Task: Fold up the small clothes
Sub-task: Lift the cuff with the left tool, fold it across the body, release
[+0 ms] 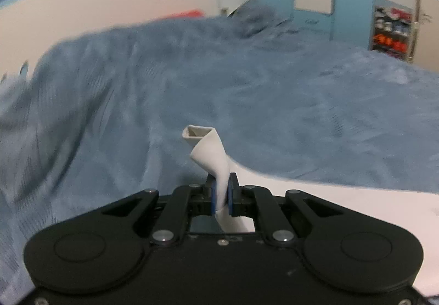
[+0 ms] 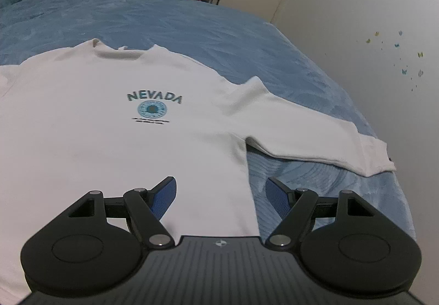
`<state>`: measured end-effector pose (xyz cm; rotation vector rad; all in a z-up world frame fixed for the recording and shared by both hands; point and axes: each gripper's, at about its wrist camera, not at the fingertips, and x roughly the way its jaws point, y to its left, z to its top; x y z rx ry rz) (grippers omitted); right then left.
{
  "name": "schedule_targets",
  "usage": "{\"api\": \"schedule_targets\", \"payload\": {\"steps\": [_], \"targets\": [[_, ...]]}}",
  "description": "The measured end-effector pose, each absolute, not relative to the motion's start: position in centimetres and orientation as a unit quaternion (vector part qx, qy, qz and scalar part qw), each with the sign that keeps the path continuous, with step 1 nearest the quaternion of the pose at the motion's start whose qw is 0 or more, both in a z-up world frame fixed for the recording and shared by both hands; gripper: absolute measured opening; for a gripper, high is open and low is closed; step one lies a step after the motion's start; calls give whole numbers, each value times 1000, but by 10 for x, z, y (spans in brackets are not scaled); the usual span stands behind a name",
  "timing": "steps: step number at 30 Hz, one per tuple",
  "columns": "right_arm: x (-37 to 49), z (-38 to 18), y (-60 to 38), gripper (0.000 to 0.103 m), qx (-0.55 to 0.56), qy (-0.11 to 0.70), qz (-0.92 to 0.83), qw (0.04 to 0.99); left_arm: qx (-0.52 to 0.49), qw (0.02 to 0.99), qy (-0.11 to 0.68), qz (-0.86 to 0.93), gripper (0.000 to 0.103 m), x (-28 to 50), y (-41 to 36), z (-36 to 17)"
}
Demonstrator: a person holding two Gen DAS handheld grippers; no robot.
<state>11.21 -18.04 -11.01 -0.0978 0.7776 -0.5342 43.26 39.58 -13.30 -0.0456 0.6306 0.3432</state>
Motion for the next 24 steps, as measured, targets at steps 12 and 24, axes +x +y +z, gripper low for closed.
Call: {"api": "schedule_targets", "payload": {"steps": [12,24], "targets": [[101,-107,-242,87,-51,372,-259,890,-48,958,281,19,6,429,218,-88],[86,-107,-296,88,-6,361,-286,888,-84,937,271,-203,6,427,-23,-60]]}}
